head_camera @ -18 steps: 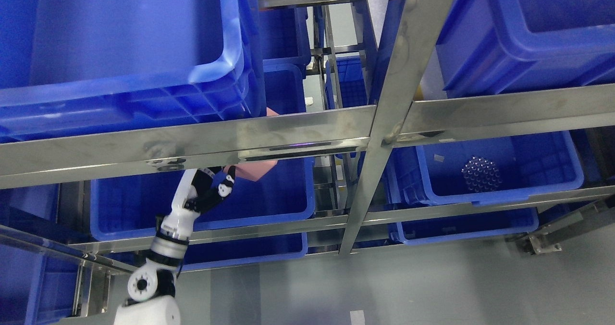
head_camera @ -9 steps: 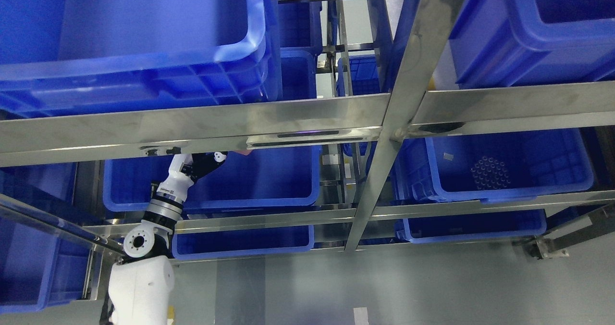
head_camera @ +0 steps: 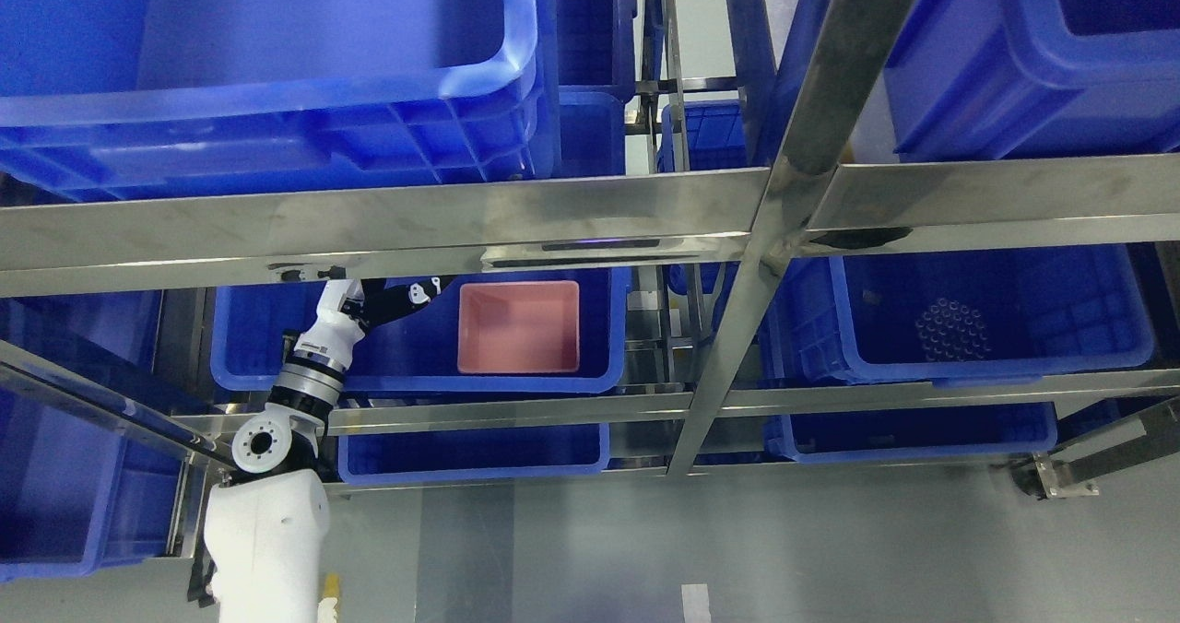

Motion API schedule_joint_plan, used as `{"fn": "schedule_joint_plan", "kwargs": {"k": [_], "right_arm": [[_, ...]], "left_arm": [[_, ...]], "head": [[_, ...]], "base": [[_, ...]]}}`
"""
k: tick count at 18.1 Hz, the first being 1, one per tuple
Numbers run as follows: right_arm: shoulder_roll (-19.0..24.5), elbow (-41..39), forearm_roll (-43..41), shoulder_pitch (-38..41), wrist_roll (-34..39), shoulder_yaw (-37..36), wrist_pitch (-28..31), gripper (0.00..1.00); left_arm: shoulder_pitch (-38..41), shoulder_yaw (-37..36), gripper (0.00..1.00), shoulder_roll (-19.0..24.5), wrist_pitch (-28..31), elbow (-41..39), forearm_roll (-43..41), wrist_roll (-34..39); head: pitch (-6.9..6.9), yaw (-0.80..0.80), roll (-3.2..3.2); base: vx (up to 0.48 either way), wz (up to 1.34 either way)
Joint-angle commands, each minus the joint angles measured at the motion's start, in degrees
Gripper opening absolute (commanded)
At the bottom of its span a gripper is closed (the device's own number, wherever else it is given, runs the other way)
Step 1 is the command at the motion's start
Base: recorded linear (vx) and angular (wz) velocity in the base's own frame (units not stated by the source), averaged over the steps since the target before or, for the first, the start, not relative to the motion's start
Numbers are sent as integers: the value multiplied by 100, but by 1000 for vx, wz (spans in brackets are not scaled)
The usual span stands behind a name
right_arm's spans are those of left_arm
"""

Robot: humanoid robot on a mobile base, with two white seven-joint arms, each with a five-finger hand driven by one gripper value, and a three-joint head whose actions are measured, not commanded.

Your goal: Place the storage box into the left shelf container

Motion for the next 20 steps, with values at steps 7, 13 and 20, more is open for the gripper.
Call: {"fn": "schedule_joint_plan", "kwargs": {"k": [7, 13, 20], "right_arm": [[-100, -100, -123, -17, 18, 0, 4, 100], [-100, -100, -123, -26, 26, 0, 4, 100], [-100, -100, -123, -26, 18, 0, 4, 100]], "left_arm": [[677, -867, 99, 99, -114, -2154, -65, 264], [1951, -858, 99, 99, 45, -3587, -56, 1274], [2805, -1219, 99, 99, -754, -4300, -38, 2564]], "head": [[0, 0, 0], [0, 0, 0], [0, 0, 0]], "base": [[0, -5], [-43, -32], [-163, -66]]}}
